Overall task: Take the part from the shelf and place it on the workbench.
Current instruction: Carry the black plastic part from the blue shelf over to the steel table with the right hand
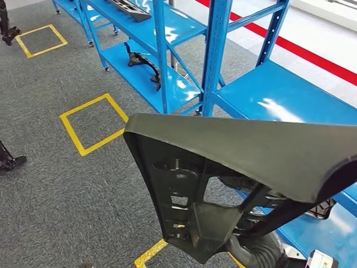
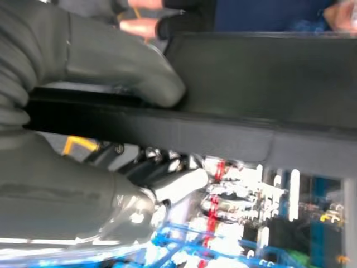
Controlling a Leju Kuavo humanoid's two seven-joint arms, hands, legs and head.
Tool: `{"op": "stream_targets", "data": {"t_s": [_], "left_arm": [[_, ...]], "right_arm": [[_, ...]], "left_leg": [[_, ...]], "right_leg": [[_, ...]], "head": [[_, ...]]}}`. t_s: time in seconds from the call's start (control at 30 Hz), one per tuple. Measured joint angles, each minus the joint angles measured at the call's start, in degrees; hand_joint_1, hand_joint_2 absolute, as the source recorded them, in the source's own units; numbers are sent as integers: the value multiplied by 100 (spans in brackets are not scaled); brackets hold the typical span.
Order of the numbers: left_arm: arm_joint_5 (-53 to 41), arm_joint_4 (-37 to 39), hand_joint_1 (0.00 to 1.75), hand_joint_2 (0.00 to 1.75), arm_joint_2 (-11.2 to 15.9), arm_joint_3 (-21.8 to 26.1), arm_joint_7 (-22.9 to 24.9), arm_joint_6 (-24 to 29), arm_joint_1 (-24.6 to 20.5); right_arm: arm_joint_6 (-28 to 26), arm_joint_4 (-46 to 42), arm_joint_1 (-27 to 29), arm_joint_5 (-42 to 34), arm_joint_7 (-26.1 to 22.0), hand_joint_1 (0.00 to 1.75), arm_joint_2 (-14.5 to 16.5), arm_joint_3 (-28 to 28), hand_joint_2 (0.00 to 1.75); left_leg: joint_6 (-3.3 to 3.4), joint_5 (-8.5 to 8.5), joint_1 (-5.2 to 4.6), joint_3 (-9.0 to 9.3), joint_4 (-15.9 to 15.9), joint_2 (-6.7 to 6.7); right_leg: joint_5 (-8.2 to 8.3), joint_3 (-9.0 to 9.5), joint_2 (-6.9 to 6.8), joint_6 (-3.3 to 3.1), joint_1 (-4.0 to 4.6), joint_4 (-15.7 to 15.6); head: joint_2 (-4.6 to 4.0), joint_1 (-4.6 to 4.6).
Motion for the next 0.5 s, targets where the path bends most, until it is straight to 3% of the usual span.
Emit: {"op": "stream_targets", "data": {"t_s": [0.03, 0.1, 0.17, 0.2, 0.23, 0.27, 0.3, 0.33, 0.4, 0.47, 0.5], "left_arm": [[16, 0, 0, 175, 9, 3, -26, 0, 8], [32, 2, 0, 175, 18, 7, -59, -1, 12], [42, 4, 0, 175, 17, 8, -78, 0, -12], [51, 5, 0, 175, 18, 9, -90, 3, -24], [62, 5, 0, 175, 19, 10, -110, 5, -26], [71, 5, 0, 175, 20, 11, -135, 6, -20], [75, 5, 0, 175, 23, 12, -161, 3, -12], [74, 5, 0, 175, 28, 12, -187, -1, -7], [56, 4, 0, 175, 47, 12, -226, -7, -14], [40, 4, 0, 175, 65, 12, -248, -5, -27], [35, 4, 0, 175, 76, 12, -254, -3, -23]], "right_arm": [[20, 7, -48, -12, -14, 175, 2, 9, 175], [52, 25, -160, -33, -39, 175, 9, 24, 175], [83, 50, -242, -63, -62, 175, 19, 34, 175], [94, 69, -275, -85, -74, 175, 23, 42, 175], [104, 95, -308, -108, -88, 175, 27, 54, 175], [110, 121, -337, -127, -108, 175, 35, 66, 175], [111, 145, -363, -139, -130, 175, 44, 79, 175], [112, 163, -387, -146, -157, 175, 54, 92, 175], [112, 186, -432, -150, -209, 175, 68, 109, 175], [112, 206, -462, -149, -253, 175, 79, 119, 175], [111, 220, -473, -145, -274, 175, 86, 124, 175]], "left_leg": [[-23, 0, 13, -9, 2, -50], [-75, -102, 10, -84, 159, 95], [-146, -403, 16, -389, 757, 427], [-177, -556, 33, -597, 1150, 531], [-200, -648, 51, -769, 1469, 588], [-212, -635, 64, -848, 1602, 613], [-211, -510, 72, -801, 1491, 634], [-199, -312, 72, -649, 1180, 671], [-139, 6, 24, -266, 420, 885], [-82, 66, -39, -109, 79, 1042], [-61, 52, -60, -116, 64, 1019]], "right_leg": [[3, 13, -80, -36, 1, -7], [1, 53, -239, -105, -14, -28], [-20, 82, -419, -148, -18, -36], [-34, 89, -512, -158, -14, -35], [-48, 98, -602, -159, -12, -35], [-65, 111, -684, -155, -11, -34], [-84, 133, -759, -148, -12, -34], [-107, 164, -830, -137, -12, -34], [-157, 224, -956, -100, -2, -38], [-195, 256, -1062, -49, 16, -51], [-204, 270, -1117, -21, 23, -66]], "head": [[0, -1], [0, -7], [0, -12], [0, -12], [0, -12], [0, -12], [0, -12], [0, -12], [0, -13], [0, -13], [0, -14]]}}
